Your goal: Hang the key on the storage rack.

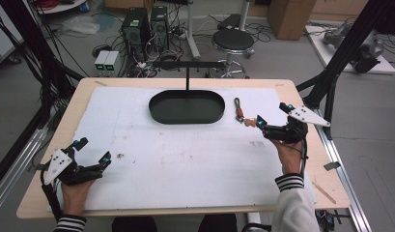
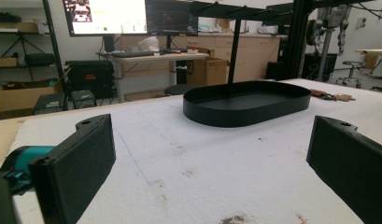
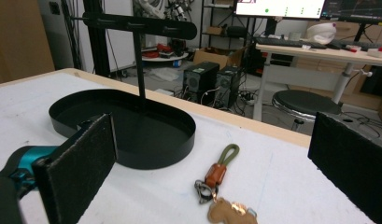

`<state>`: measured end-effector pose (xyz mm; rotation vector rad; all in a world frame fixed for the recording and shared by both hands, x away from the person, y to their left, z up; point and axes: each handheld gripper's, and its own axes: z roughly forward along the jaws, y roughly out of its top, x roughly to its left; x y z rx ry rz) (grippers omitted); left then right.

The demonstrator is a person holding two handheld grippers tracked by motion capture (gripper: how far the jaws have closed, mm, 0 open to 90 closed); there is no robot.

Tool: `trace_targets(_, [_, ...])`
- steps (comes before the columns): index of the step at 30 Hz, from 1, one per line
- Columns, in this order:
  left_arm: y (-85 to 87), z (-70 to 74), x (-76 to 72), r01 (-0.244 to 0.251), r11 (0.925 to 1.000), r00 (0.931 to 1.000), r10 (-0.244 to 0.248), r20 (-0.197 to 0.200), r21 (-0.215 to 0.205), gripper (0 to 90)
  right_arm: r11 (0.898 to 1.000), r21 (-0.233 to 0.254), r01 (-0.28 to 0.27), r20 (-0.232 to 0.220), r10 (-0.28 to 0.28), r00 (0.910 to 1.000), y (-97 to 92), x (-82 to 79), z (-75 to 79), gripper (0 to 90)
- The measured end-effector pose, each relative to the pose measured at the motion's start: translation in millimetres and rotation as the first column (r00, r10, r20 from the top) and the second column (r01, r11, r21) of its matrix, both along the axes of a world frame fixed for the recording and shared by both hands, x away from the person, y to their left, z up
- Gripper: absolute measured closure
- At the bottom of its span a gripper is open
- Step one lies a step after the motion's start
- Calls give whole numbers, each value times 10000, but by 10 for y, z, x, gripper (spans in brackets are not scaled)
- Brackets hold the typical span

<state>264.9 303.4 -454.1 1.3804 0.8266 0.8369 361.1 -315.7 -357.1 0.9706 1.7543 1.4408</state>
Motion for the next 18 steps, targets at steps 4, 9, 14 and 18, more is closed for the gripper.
trace_targets(4, [-1, 1, 1, -3, 10000, 10000, 3, -2, 48, 17, 9998, -146, 112, -574, -121, 9983, 36, 187, 126, 3])
trace_targets(9, [-2, 1, 1, -6, 10000, 10000, 6, -6, 56, 17, 9996, -271, 127, -1156, -157, 9932, 84, 427, 262, 3])
trace_targets(14, [-2, 1, 1, -14, 10000, 10000, 14, -5, 55, 17, 9969, -746, 247, -1614, -365, 9862, 152, 613, 349, 3])
trace_targets(18, [-4, 1, 1, -18, 10000, 10000, 18, -1, 90, 17, 9927, -1189, 210, -2075, -455, 9772, 200, 768, 393, 3])
